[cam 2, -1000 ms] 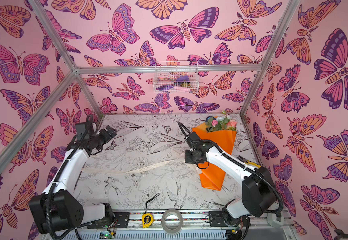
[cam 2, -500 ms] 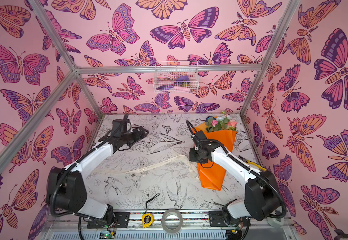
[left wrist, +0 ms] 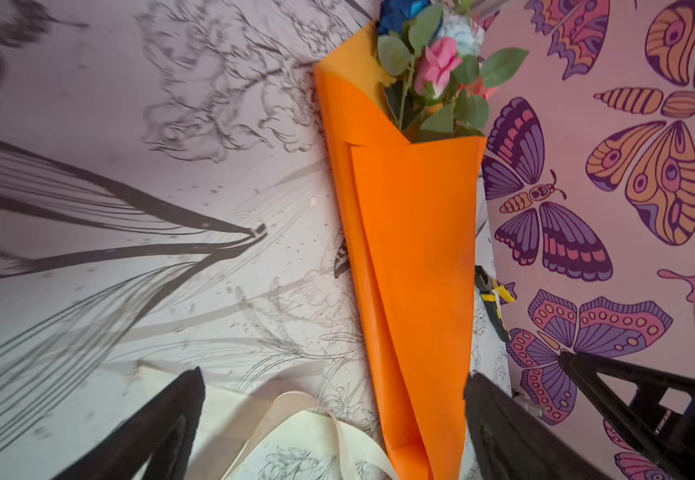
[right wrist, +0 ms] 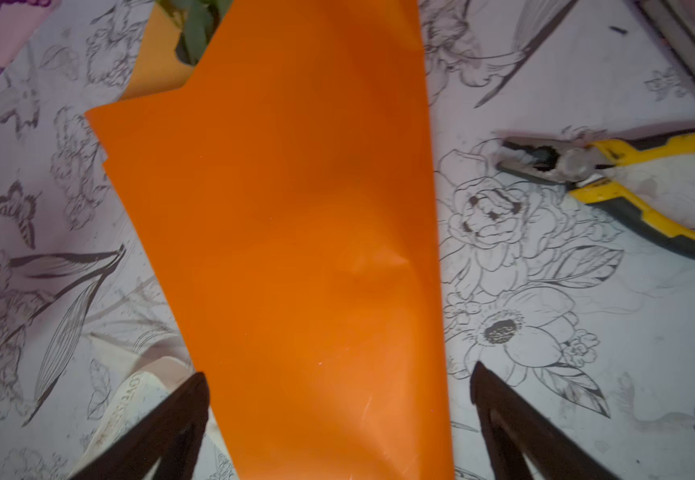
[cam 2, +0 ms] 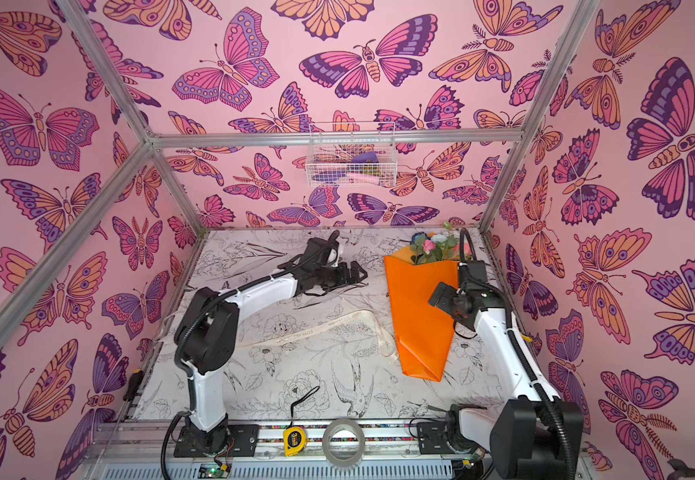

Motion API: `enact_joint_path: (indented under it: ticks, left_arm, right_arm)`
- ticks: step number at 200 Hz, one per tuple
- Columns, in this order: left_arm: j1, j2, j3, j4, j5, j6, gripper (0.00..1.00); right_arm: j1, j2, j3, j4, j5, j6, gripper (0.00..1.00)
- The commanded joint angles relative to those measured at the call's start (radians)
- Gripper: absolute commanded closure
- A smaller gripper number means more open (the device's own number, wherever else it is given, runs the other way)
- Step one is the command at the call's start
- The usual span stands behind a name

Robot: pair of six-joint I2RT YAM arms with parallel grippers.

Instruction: Tie the bouquet of fake flowers

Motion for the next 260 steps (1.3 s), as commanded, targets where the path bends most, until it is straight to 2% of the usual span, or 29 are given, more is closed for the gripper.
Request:
enact_joint_path:
  ticks: [1, 32, 54, 89, 129, 144, 170, 193, 217, 233, 260]
  left_arm:
    - [-0.042, 0.074, 0.075, 0.017, 0.039, -0.002, 0.01]
    - [-0.08, 0.163, 0.155, 0.017, 0.056, 0.007, 0.03]
    - [-0.096, 0.221, 0.203, 0.016, 0.063, 0.013, 0.09]
    - [-0.124, 0.305, 0.266, 0.016, 0.091, 0.007, 0.15]
    - [-0.136, 0.362, 0.303, 0.016, 0.092, -0.001, 0.28]
    - [-0.136, 0.379, 0.308, 0.016, 0.092, -0.007, 0.35]
    - [-0.136, 0.4, 0.316, 0.016, 0.108, -0.023, 0.61]
    - [-0.136, 0.414, 0.316, 0.017, 0.113, -0.035, 0.82]
    - [-0.139, 0.435, 0.328, 0.017, 0.125, -0.05, 0.88]
    - [-0.146, 0.45, 0.337, 0.016, 0.138, -0.064, 1.0]
    - [-0.16, 0.47, 0.349, 0.015, 0.143, -0.081, 1.0]
  right_arm:
    - [-0.079, 0.037, -0.017, 0.029, -0.026, -0.044, 0.01]
    - [-0.164, 0.112, -0.024, 0.066, -0.096, -0.072, 0.01]
    - [-0.194, 0.182, -0.019, 0.098, -0.159, -0.09, 0.01]
    - [-0.195, 0.278, -0.016, 0.176, -0.237, -0.09, 0.01]
    - [-0.194, 0.39, 0.006, 0.238, -0.319, -0.089, 0.01]
    - [-0.194, 0.428, 0.017, 0.252, -0.338, -0.089, 0.01]
    - [-0.188, 0.476, 0.029, 0.28, -0.397, -0.084, 0.01]
    - [-0.159, 0.492, 0.044, 0.275, -0.397, -0.091, 0.01]
    - [-0.113, 0.517, 0.078, 0.234, -0.358, -0.106, 0.01]
    - [-0.075, 0.536, 0.104, 0.203, -0.323, -0.119, 0.01]
    - [-0.015, 0.565, 0.142, 0.176, -0.307, -0.137, 0.01]
